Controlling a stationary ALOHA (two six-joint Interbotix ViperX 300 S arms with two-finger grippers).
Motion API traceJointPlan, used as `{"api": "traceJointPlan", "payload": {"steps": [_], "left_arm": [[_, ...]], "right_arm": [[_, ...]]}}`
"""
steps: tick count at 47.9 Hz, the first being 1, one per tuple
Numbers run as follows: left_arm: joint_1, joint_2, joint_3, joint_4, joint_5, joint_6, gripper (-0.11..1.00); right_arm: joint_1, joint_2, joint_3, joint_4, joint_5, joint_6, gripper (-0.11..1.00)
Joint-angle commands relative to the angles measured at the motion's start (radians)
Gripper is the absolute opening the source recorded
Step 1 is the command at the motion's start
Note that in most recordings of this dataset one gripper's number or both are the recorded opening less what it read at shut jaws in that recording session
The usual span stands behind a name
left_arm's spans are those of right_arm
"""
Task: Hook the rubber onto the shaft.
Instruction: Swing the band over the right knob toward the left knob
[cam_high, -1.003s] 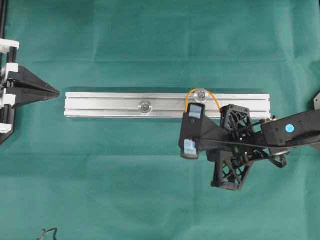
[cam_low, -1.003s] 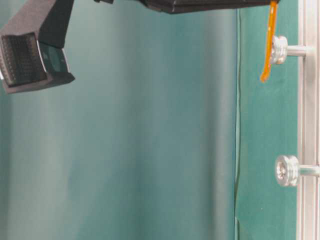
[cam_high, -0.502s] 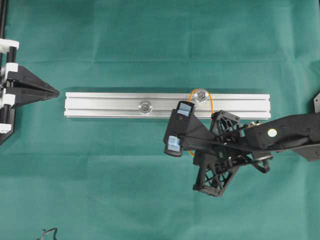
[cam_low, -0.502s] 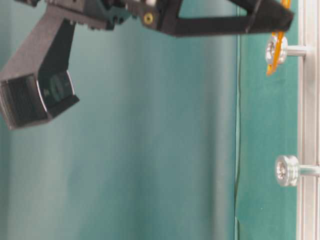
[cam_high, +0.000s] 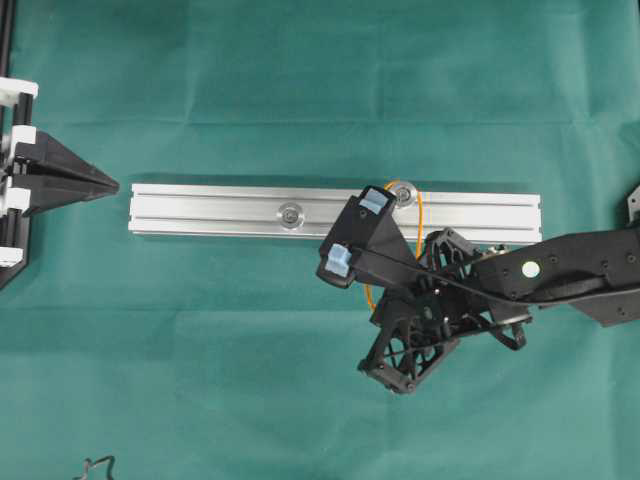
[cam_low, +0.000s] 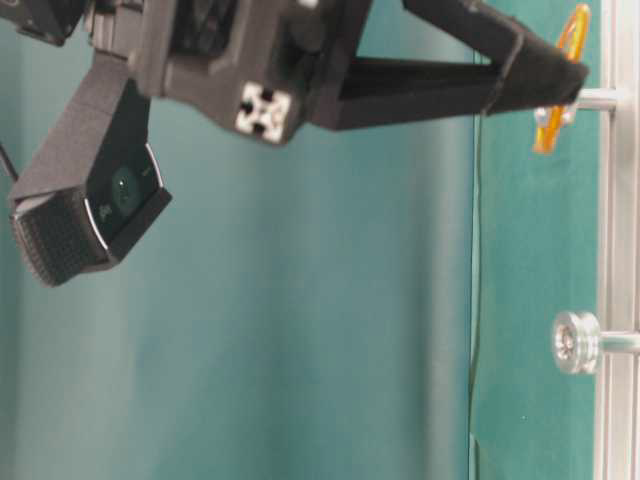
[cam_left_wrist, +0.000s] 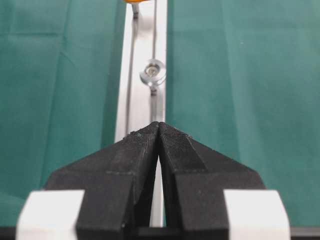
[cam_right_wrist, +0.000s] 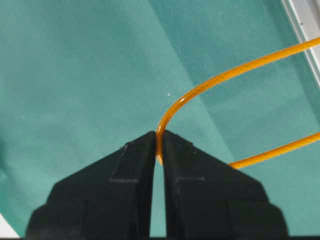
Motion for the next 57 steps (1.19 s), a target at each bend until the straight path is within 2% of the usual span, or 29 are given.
{"api": "traceJointPlan", "payload": {"steps": [1,16,31,57], "left_arm": [[-0.003,0.003,-0.031,0.003,-0.005,-0.002,0.00],[-0.003,0.003,-0.031,0.003,-0.002,0.000,0.00],[-0.003,0.003,-0.031,0.003,0.009,0.000,0.00],[-0.003,0.002,-0.031,0.003,0.011,0.000,0.00]], "right_arm": [[0.006,-0.012,-0.029,0.003,-0.003,0.021,0.07],[-0.003,-0.012,-0.029,-0.003,0.021,0.055,0.07],[-0.048,-0.008,-0.037,-0.003,0.015,0.078,0.07],[-0.117,0.071,-0.133,-0.015,0.014,0.080,0.07]]}}
